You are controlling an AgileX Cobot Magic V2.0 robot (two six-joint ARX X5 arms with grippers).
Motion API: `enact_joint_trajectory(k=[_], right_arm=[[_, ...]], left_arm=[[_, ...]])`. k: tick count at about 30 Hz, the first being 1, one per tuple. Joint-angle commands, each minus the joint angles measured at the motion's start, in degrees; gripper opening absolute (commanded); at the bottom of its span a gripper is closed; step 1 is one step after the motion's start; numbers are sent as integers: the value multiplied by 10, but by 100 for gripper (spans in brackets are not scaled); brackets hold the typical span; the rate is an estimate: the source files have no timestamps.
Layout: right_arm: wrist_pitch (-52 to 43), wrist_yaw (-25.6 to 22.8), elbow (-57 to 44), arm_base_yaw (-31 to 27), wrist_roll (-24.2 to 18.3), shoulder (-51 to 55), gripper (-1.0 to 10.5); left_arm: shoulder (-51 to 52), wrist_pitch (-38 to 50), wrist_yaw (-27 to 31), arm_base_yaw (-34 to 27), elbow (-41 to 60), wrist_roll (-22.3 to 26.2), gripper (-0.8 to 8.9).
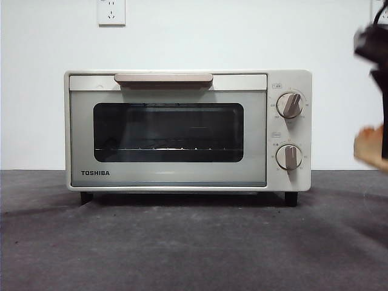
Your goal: The left arm flap open the oven, the right arm pick bread and place it into oven, the left arm flap close the oven
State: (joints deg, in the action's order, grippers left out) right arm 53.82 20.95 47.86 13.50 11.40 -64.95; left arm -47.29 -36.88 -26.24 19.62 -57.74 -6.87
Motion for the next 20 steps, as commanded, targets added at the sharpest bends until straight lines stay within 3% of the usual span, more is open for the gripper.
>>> enact_joint_trajectory(k=[1, 3, 6, 14, 20], right_arm=[[3, 19, 7, 3, 0, 49, 140], [3, 26, 7, 3, 0, 95, 140], [-8, 33, 7, 3, 4, 160, 140], [-57, 32, 7, 3, 34, 303, 140], [-112, 38, 7, 3, 97, 372, 140]], left_arm=[[-33, -4, 10, 10, -34, 23, 220], [-62, -14, 15, 16, -56, 40, 119], [-106, -26, 32, 24, -89, 62, 51], [-247, -44, 102, 54, -193, 135, 16], [-344, -55, 102, 76, -246, 174, 16]])
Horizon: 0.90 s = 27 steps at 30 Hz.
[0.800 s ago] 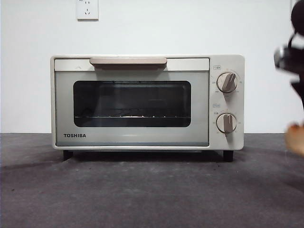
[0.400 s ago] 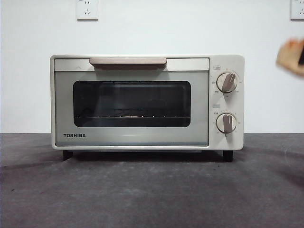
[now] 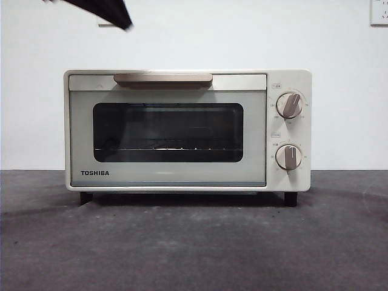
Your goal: The left arm flap open the oven, the right arm pick bread and place it into oven, the left arm flap close the oven
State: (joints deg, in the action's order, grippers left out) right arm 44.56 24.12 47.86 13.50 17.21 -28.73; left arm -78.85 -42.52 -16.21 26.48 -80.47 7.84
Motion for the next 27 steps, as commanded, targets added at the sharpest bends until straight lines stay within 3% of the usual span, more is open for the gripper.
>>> enact_joint_trajectory(k=[1, 16, 27], right_arm=[[-28, 16, 7, 3, 49, 19, 140], [-43, 31, 7, 3, 68, 42, 140], [-43, 31, 7, 3, 68, 42, 140]], left_arm=[[-42, 3, 2, 10, -24, 30, 16], [-101, 45, 1, 19, -28, 28, 16], [-114, 18, 1, 22, -28, 13, 16]])
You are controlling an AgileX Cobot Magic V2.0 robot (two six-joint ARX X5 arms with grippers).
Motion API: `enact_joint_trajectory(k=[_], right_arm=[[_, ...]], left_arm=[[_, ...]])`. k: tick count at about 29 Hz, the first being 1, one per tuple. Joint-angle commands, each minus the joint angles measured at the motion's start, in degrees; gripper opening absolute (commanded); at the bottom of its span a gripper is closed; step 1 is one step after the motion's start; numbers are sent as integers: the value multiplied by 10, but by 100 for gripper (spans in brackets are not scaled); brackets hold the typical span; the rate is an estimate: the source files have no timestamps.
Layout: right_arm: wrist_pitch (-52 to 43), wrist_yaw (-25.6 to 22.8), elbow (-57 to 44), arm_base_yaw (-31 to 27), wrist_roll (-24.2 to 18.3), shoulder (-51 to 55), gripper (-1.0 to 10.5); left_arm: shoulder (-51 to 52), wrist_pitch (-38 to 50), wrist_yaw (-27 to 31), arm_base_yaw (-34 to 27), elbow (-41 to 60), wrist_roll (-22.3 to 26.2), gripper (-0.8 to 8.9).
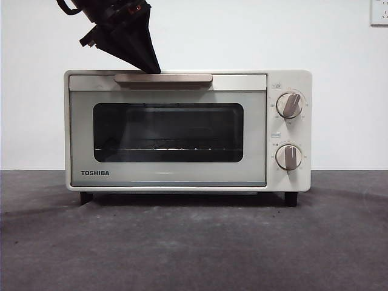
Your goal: The left arm flap open the oven, the right arm pick bread and place it into oven, the left arm flap close the oven
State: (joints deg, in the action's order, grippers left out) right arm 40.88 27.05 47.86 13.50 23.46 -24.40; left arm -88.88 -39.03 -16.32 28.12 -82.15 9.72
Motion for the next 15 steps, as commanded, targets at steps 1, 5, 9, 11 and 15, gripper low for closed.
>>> enact_joint_trajectory(k=[1, 5, 9, 11, 15], right_arm=[[-6, 2, 7, 3, 6, -1, 140], [-6, 2, 7, 3, 6, -1, 140], [-6, 2, 7, 3, 6, -1, 140], [-6, 2, 7, 3, 7, -1, 140], [-6, 2, 7, 3, 15, -1, 140]], left_arm=[[-14, -25, 2, 6, -11, -9, 16], [-14, -64, 2, 11, -10, -13, 16], [-14, -85, 2, 26, -10, -16, 16], [-14, -96, 3, 33, -9, -16, 16], [-9, -90, 3, 47, 10, -22, 16]])
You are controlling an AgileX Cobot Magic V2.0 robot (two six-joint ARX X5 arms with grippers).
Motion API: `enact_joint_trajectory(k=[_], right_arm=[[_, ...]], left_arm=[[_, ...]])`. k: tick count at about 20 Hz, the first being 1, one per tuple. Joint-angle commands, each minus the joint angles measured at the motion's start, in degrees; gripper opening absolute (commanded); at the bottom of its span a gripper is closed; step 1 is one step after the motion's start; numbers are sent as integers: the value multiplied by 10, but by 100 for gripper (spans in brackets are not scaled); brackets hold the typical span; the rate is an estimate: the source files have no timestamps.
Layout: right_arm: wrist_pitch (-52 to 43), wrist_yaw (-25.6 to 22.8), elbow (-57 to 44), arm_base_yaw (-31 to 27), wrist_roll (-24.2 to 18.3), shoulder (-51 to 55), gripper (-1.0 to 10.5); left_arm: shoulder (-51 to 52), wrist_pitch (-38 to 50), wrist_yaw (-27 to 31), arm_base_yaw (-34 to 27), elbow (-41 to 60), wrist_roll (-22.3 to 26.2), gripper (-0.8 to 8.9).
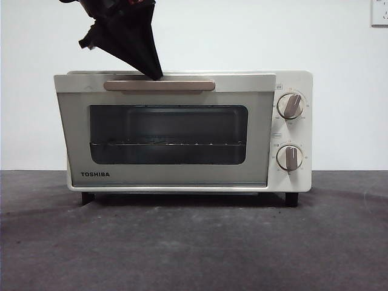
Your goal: The left arm flap open the oven, the right arm pick bread and place it into oven, the left arm flap close the oven
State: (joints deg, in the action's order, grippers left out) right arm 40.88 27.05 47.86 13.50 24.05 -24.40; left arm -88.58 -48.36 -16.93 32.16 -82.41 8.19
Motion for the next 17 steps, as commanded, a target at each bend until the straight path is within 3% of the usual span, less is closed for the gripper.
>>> enact_joint_trajectory(k=[1, 8, 17], right_arm=[[-6, 2, 7, 3, 9, -1, 140], [-6, 6, 7, 3, 10, -1, 140], [-11, -1, 7, 3, 10, -1, 140]], left_arm=[[-8, 11, 9, 9, 23, -14, 16], [49, 82, 9, 20, 121, -41, 16], [169, 251, 14, 24, 328, -125, 16]])
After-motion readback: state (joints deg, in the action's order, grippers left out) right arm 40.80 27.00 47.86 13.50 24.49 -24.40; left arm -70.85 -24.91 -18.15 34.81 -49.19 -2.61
